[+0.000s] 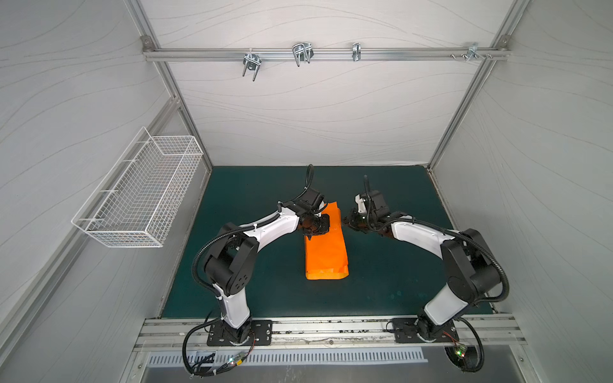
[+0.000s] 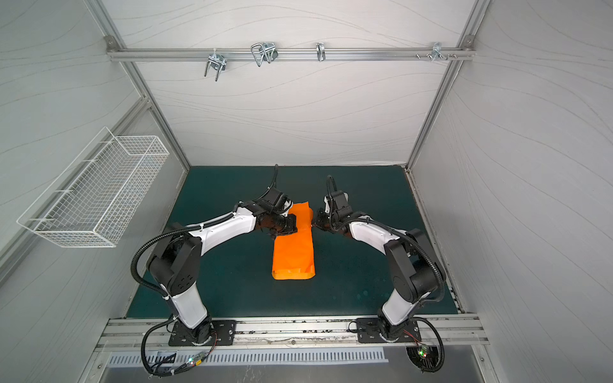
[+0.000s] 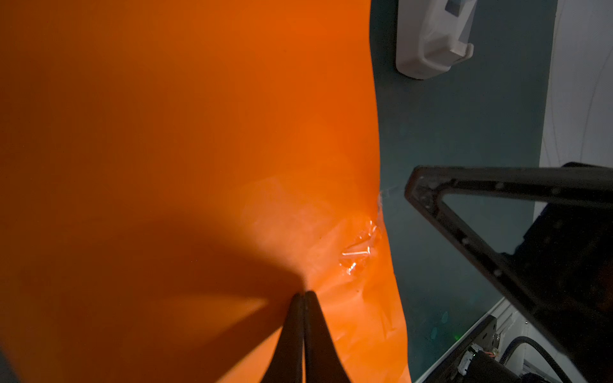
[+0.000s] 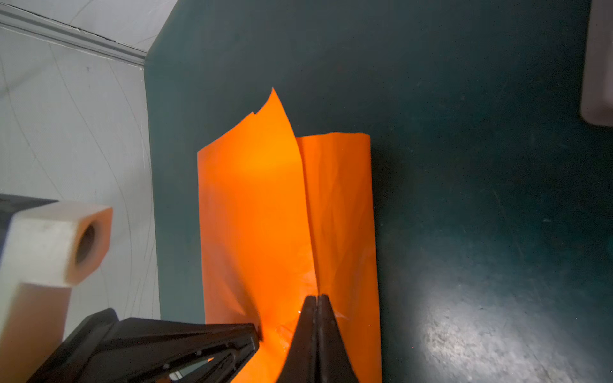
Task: Wrap a gift box in wrapping paper
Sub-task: Wrap the gift box with the wrapping paper.
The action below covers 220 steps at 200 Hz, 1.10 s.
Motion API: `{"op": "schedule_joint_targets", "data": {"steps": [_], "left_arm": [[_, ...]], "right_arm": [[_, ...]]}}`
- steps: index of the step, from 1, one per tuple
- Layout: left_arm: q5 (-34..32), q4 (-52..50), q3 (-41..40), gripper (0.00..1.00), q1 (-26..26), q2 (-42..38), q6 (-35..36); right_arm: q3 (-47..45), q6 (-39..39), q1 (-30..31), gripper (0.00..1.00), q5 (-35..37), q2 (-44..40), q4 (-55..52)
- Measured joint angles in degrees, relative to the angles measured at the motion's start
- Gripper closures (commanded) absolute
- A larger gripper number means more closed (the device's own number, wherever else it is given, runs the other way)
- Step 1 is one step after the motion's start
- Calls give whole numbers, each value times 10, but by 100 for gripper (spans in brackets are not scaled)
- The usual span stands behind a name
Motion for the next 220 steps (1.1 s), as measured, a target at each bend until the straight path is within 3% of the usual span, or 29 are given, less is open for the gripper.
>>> {"op": "schedule_joint_targets", "data": {"steps": [74, 139, 220], "left_arm": [[0, 0, 0, 92, 0, 0, 0], [0, -3, 3, 92, 0, 1, 0], [0, -7, 5, 92, 0, 2, 0]], "right_arm": [[-13, 0, -1, 100, 3, -3, -2], [-14, -18, -38, 98, 8, -61, -19], [-16, -21, 11, 100, 4, -25, -20]]}}
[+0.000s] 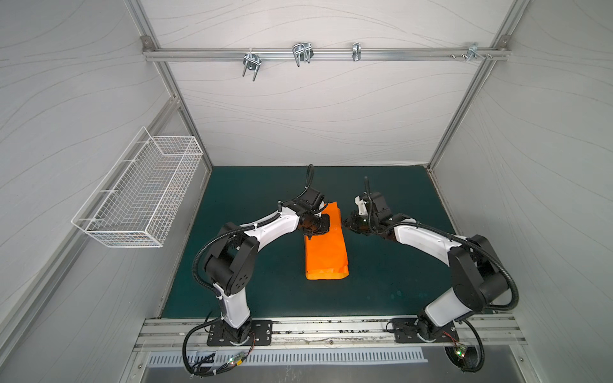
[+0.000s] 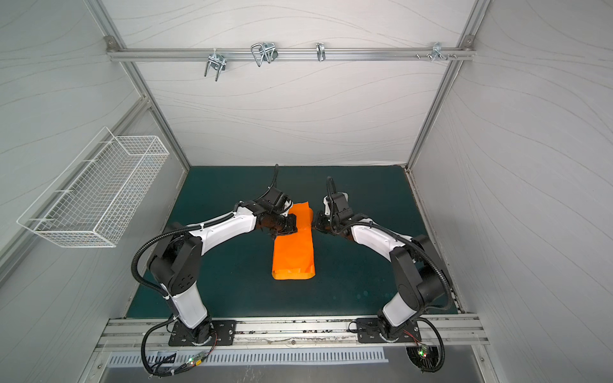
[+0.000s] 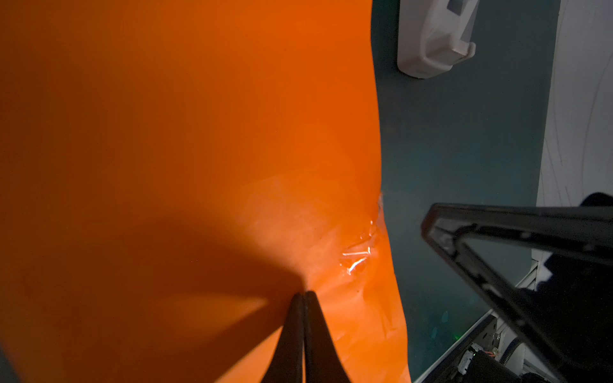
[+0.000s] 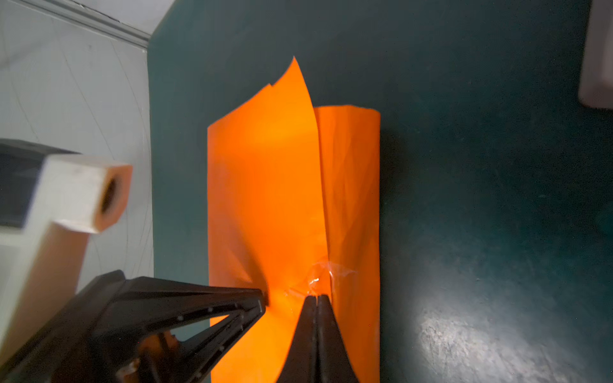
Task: Wrap a gift box in wrapping paper
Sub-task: Wrap the gift box with the wrapping paper.
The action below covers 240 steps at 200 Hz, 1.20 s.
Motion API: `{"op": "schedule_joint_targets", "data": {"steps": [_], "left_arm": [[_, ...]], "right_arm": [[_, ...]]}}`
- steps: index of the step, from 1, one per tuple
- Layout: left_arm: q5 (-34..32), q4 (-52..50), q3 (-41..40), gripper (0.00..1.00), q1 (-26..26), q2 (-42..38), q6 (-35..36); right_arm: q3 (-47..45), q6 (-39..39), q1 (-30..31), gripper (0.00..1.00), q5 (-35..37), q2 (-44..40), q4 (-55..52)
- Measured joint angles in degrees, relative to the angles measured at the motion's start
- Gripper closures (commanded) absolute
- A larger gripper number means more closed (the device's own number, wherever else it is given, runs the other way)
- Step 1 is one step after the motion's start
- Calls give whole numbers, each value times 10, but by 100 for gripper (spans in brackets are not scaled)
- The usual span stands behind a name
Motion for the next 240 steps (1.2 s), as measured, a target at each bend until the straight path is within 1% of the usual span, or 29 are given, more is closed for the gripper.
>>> {"op": "schedule_joint_targets", "data": {"steps": [37, 114, 169, 203, 240], "left_arm": [[0, 0, 0, 92, 0, 0, 0], [0, 0, 0, 92, 0, 0, 0], [0, -2, 2, 92, 0, 2, 0], [0, -3, 3, 92, 0, 2, 0], [0, -3, 3, 92, 0, 2, 1]], "right_arm": [[2, 0, 2, 100, 0, 33, 1], [13, 1, 2, 100, 1, 43, 3], [39, 0, 1, 100, 6, 60, -10], [33, -4, -17, 100, 14, 58, -20], [25, -26, -40, 100, 29, 33, -48]]}}
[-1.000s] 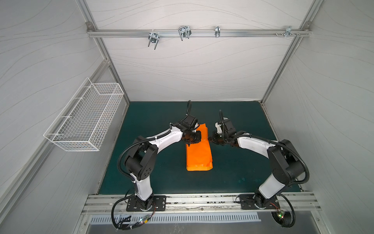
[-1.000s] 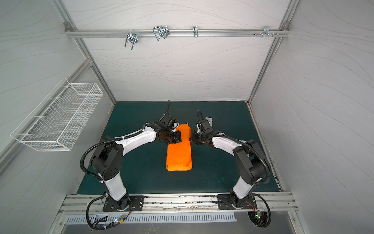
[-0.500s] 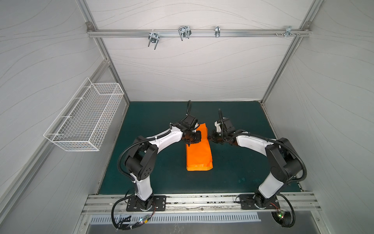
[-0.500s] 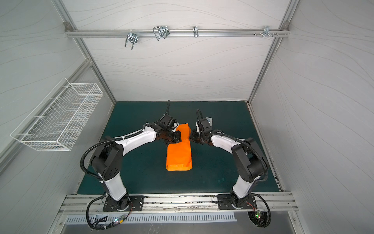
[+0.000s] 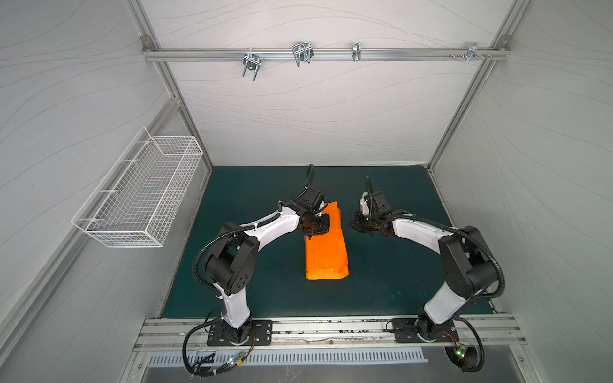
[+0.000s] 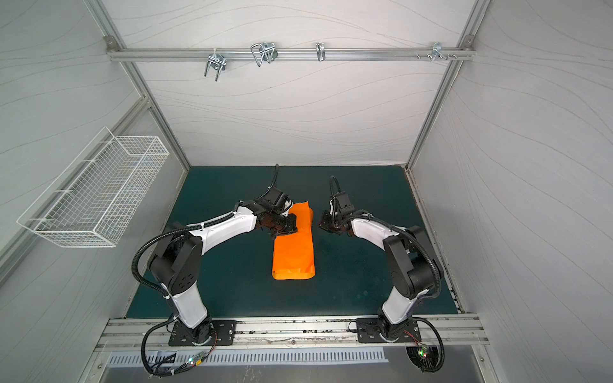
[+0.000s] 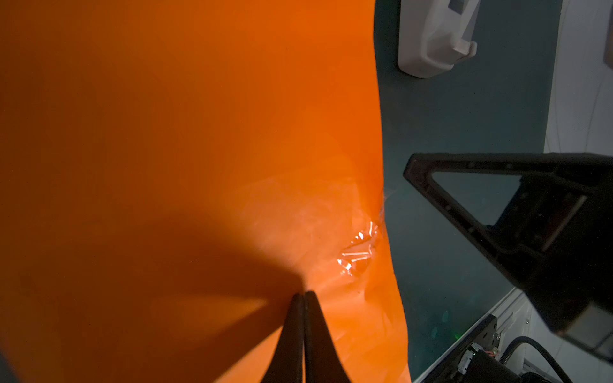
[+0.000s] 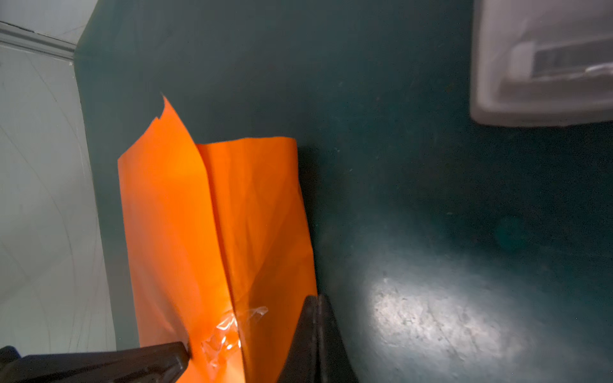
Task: Wrap a gift box in wrapping paper
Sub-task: Wrap the gift box with the wrapping paper.
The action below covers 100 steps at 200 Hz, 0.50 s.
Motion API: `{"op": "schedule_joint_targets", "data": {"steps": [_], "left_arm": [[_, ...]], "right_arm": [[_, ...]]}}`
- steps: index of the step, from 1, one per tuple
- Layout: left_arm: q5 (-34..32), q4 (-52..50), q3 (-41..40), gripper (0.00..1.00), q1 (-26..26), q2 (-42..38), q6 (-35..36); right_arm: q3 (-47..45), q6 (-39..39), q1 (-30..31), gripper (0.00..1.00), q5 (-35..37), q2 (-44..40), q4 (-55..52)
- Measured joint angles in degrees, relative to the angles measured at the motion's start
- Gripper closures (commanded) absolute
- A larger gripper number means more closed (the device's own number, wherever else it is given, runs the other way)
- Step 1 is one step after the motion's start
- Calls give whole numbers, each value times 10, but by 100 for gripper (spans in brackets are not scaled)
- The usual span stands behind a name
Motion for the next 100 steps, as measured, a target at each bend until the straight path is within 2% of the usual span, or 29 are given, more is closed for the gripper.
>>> {"op": "schedule_joint_targets", "data": {"steps": [58, 100], "left_arm": [[0, -2, 5, 92, -1, 3, 0], [0, 1, 7, 92, -4, 6, 0]], "right_arm": [[74, -44, 50, 100, 37, 0, -63], [94, -52, 61, 100, 46, 30, -73]]}}
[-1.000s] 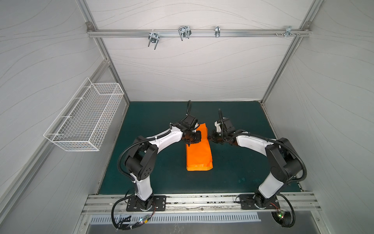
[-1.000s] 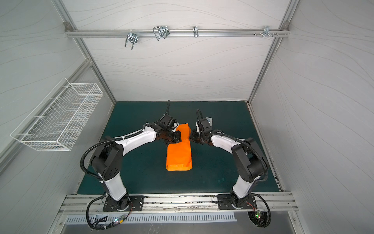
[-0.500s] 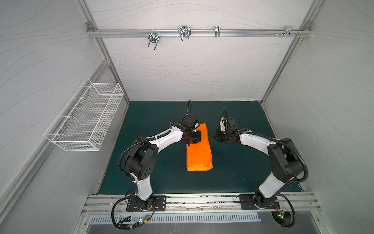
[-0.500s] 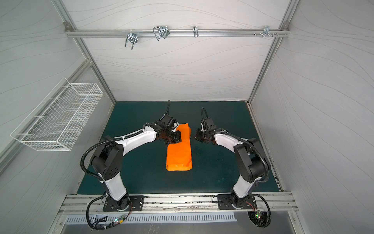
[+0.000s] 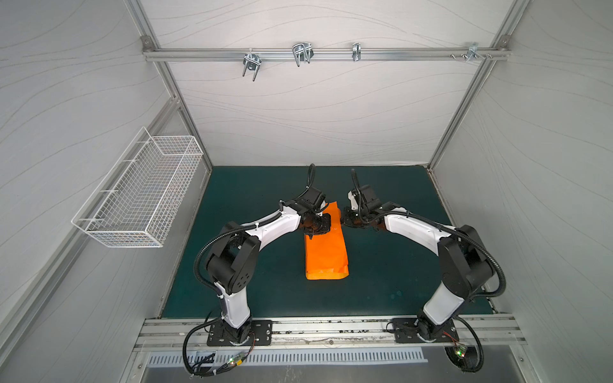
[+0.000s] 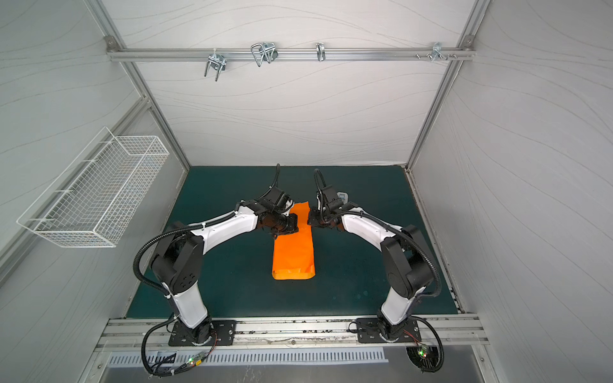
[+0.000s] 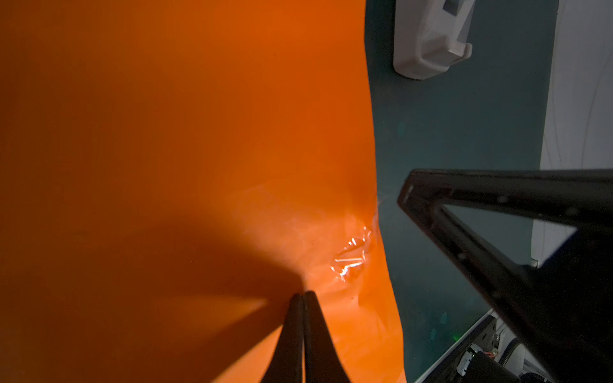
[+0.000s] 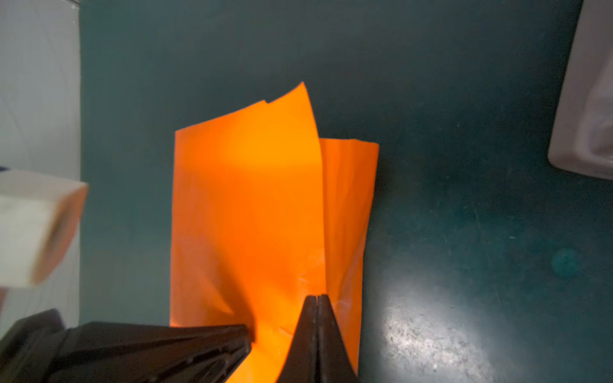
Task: Wrap a gift box in wrapping paper
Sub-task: Wrap the gift box with the wrapping paper.
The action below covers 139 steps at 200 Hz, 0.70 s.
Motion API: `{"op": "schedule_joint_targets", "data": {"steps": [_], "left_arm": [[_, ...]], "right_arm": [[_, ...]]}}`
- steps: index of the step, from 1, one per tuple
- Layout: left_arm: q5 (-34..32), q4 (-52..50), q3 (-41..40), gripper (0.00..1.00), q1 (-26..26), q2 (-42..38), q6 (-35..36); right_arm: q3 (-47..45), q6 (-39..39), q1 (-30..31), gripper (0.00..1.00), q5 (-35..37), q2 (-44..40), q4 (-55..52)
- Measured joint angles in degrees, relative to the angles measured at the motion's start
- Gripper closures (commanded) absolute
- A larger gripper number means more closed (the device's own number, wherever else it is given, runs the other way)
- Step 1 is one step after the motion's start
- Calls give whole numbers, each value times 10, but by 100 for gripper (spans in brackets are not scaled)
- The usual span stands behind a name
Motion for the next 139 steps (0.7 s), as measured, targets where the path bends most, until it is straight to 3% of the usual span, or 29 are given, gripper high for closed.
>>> {"op": "schedule_joint_targets", "data": {"steps": [139], "left_arm": [[-2, 0, 0, 92, 0, 0, 0]], "right_arm": [[4, 14, 17, 100, 8, 31, -6]]}}
